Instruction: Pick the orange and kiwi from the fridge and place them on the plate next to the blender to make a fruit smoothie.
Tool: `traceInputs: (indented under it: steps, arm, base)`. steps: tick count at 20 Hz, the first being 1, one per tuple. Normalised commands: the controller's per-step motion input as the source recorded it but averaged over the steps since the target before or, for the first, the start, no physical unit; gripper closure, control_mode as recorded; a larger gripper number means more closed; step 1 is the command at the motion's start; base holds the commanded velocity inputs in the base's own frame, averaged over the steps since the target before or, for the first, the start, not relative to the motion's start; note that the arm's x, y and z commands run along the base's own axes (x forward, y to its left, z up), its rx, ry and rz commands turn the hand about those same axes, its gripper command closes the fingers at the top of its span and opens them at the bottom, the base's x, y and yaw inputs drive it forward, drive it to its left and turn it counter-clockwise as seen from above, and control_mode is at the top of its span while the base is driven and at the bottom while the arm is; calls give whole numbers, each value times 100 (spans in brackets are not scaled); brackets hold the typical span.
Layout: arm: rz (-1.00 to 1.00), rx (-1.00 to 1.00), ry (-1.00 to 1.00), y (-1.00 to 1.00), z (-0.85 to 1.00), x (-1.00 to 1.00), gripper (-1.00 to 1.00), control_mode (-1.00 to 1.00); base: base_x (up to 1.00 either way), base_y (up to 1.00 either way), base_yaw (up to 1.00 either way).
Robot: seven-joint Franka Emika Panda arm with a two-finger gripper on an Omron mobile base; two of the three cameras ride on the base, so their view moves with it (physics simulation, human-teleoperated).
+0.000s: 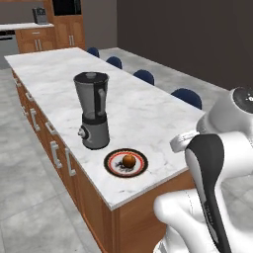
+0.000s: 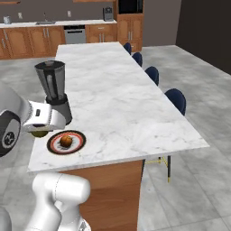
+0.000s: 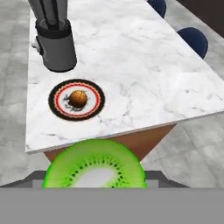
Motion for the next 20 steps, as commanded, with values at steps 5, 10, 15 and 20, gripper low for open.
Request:
traceInputs:
  steps: [5, 10, 15, 20]
  arm:
    - [13, -1, 43, 22, -52, 65, 100, -100]
    - [4, -1, 25, 32, -62, 70, 100, -100]
    - [0, 0, 0, 20, -71, 67, 100, -100]
    - [0, 0, 0, 11, -50, 60, 100, -100]
  base:
    - [0, 0, 0]
    - [0, 0, 0]
    - [0, 0, 0]
    - [0, 0, 0]
